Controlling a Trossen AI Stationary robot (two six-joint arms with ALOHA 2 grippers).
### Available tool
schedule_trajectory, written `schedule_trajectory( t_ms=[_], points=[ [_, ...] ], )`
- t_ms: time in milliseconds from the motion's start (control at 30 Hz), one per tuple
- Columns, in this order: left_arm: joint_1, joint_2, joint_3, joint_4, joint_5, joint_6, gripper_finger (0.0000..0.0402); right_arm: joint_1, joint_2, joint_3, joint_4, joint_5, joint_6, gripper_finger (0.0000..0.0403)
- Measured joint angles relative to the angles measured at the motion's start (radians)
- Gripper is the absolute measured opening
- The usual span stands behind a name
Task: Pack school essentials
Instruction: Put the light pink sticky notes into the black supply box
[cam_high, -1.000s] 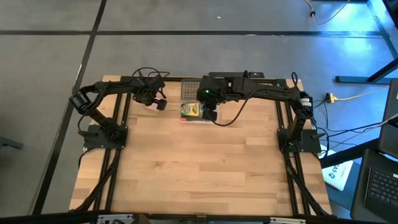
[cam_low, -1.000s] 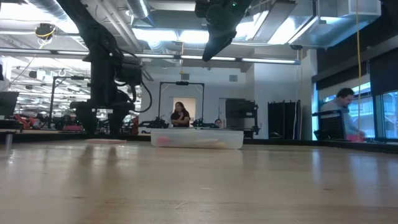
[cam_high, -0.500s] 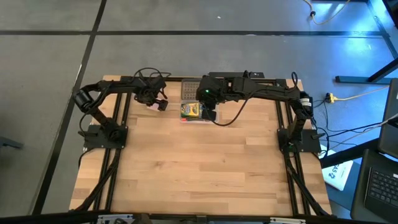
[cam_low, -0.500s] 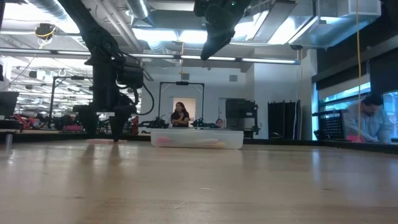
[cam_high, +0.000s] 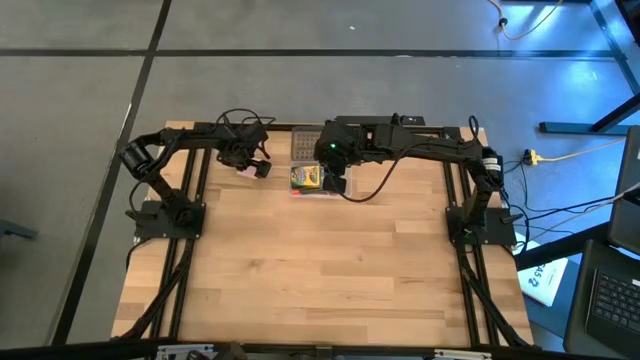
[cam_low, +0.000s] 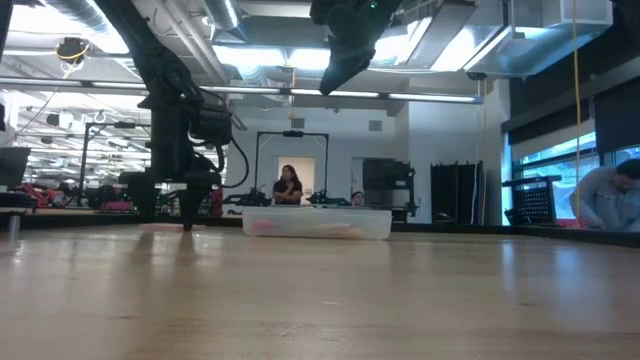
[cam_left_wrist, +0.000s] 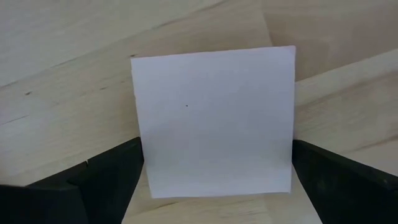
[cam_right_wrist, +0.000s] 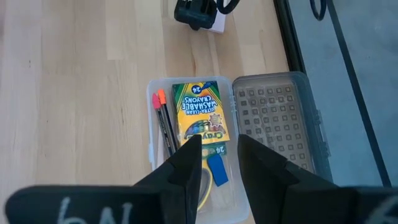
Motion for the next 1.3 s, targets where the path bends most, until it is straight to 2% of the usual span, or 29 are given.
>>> schedule_trajectory(
  t_ms=[533,1033,1300],
  points=[
    [0.000,0.002,-0.001,0.006,0.006,0.003,0.0396,0.000,0.000,0.000,0.002,0.000,0.000,0.0106],
    [-0.016,0.003,0.000,0.003,-0.012,0.015,0.0353,0.000,0.000,0.000,0.003,0.000,0.000,0.0106],
    [-0.036,-0.007,0.000,-0.006,-0.019,0.025,0.0348,0.000,0.000,0.000,0.004,0.000,0.000,0.0106]
  ],
)
